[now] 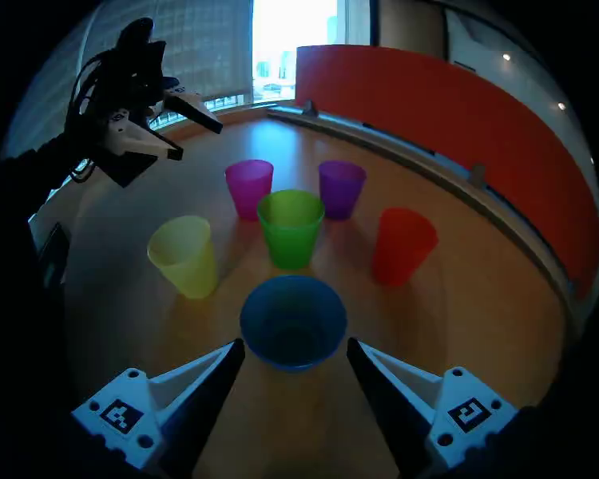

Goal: Pour water

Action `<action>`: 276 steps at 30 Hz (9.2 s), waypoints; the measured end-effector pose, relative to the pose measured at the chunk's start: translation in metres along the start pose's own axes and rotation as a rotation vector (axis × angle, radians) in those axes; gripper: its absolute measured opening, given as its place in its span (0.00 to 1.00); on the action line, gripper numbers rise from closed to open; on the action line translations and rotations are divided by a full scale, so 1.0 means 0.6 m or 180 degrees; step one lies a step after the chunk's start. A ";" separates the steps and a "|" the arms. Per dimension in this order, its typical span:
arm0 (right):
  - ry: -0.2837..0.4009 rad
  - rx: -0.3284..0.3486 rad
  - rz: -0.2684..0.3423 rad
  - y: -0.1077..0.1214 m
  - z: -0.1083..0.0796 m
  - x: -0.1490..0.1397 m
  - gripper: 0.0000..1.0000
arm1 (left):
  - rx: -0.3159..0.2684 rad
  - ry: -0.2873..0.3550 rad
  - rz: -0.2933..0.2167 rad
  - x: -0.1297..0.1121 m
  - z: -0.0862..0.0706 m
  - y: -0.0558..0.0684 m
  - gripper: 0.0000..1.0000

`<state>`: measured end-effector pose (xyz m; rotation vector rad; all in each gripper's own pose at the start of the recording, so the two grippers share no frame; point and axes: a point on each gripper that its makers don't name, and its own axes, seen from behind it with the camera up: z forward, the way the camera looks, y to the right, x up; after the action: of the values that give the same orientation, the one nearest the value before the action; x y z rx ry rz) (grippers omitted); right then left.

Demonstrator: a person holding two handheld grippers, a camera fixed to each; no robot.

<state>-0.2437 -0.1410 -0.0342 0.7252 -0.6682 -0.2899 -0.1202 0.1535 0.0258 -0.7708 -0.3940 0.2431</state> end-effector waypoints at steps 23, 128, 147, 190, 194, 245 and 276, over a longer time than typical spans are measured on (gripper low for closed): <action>0.0120 0.0064 -0.0032 -0.001 0.041 0.014 0.96 | -0.0120 -0.0032 0.0035 0.014 0.054 0.003 1.00; 0.1208 -0.0433 0.0022 0.085 -0.142 0.184 0.91 | -0.0144 -0.0418 0.0201 0.021 0.230 0.035 0.88; 0.1407 -0.0484 0.0118 0.088 -0.163 0.217 0.91 | 0.0056 0.0116 0.0029 0.086 0.161 0.017 0.88; 0.1695 -0.0540 0.0091 0.053 -0.192 0.269 0.91 | 0.0365 0.1153 -0.0226 0.216 0.021 -0.030 0.88; 0.1724 -0.0551 0.0082 0.051 -0.195 0.273 0.91 | 0.0388 0.1163 -0.0223 0.217 0.013 -0.032 0.88; 0.2102 -0.0345 -0.0050 0.017 -0.190 0.365 0.91 | 0.0439 0.1142 -0.0206 0.173 -0.047 -0.030 0.88; 0.2056 -0.0166 -0.0830 -0.029 -0.171 0.464 0.91 | 0.0293 0.1127 -0.0262 0.125 -0.053 0.004 0.89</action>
<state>0.0337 -0.2295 0.0247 0.8009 0.0477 -0.2885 -0.0393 0.1615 0.0223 -0.6890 -0.0784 0.0443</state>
